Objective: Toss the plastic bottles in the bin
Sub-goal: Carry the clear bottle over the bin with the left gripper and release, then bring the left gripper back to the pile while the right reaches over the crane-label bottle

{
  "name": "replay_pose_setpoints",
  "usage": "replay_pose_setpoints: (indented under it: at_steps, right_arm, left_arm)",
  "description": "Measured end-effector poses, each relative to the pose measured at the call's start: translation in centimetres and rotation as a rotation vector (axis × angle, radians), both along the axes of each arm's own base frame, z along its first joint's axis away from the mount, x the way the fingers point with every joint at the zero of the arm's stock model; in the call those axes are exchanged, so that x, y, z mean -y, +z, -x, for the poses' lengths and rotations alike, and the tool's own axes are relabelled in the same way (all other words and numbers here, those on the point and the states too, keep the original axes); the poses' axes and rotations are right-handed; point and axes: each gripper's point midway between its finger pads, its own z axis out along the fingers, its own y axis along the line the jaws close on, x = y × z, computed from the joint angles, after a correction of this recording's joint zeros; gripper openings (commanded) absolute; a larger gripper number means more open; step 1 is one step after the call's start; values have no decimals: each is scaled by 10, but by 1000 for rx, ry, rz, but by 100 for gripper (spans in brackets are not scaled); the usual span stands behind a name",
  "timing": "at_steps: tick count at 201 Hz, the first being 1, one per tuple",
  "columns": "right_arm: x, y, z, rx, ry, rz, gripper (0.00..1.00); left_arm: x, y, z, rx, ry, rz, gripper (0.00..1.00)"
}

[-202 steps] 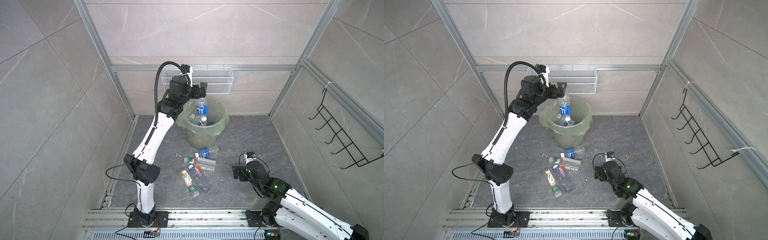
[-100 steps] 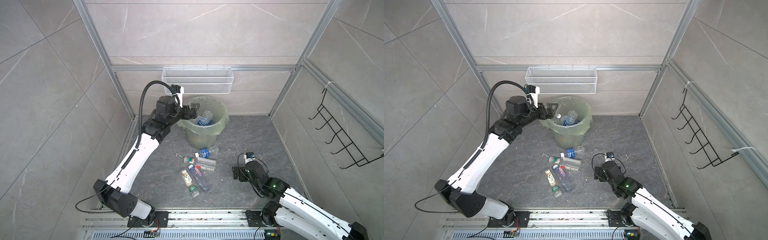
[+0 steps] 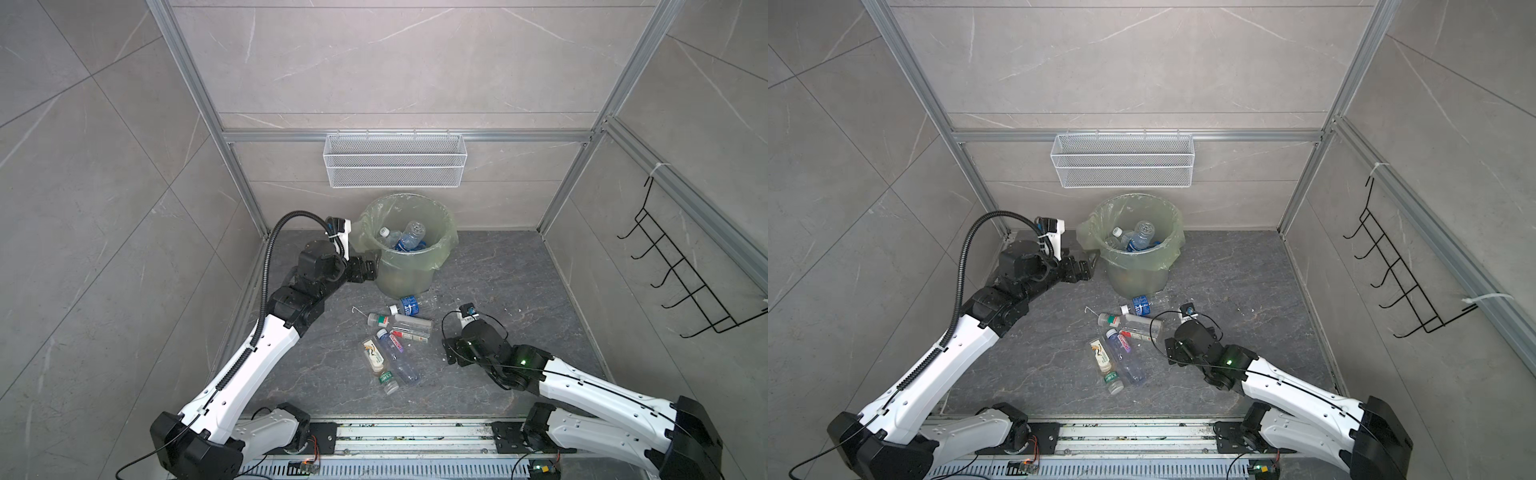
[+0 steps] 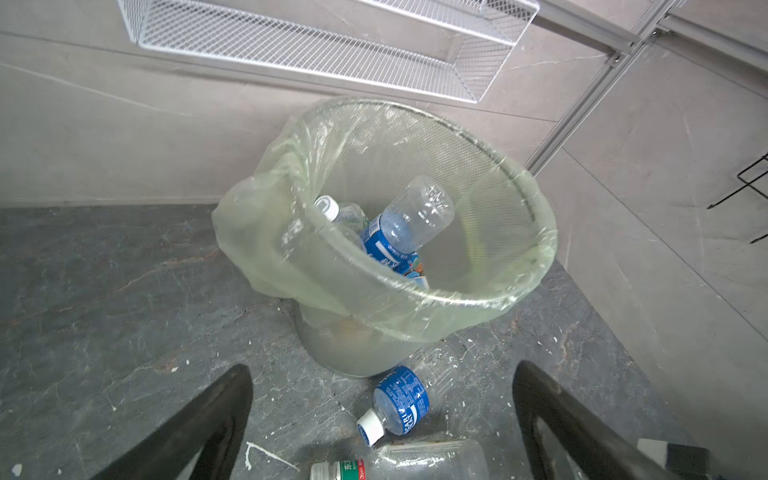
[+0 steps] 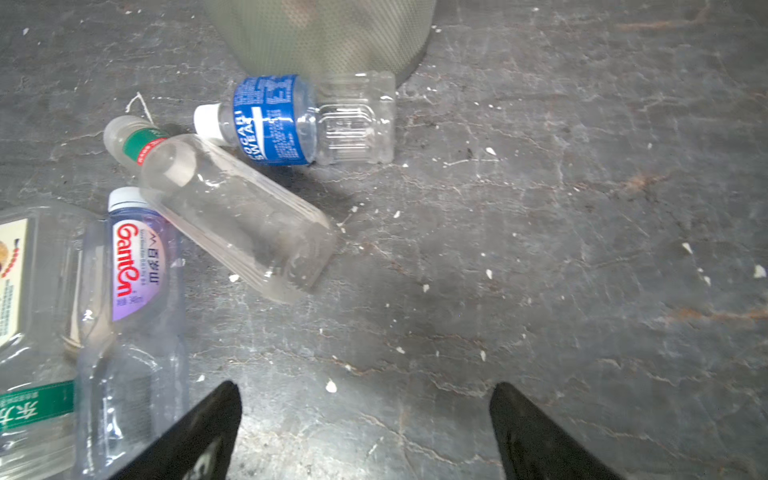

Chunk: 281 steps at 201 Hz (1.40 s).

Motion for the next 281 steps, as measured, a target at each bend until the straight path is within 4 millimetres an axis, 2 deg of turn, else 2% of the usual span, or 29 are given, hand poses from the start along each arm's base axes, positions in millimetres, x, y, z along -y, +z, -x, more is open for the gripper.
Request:
replay_pose_setpoints:
  at_steps: [50, 79, 121, 146, 208, 253, 281]
  right_arm:
    - [-34, 4, 1, 2, 84, 18, 93]
    - [-51, 5, 5, 2, 122, 23, 94]
    - [-84, 11, 13, 12, 193, 31, 92]
    - [-103, 12, 17, 14, 232, 39, 92]
    - [-148, 7, 25, -2, 325, 70, 85]
    - [-183, 3, 29, -22, 375, 75, 82]
    - [-197, -2, 28, -39, 389, 80, 82]
  left_arm:
    - [-20, -36, 21, -49, 49, -22, 100]
    - [-25, -60, 28, -89, 60, -36, 100]
    - [-34, -118, 38, -197, 90, -82, 100]
    - [-42, -143, 43, -242, 115, -104, 100]
    - [-70, -175, 46, -287, 208, -92, 100]
    - [-74, -205, 52, -329, 208, -96, 100]
    - [-74, -216, 54, -344, 205, -99, 100]
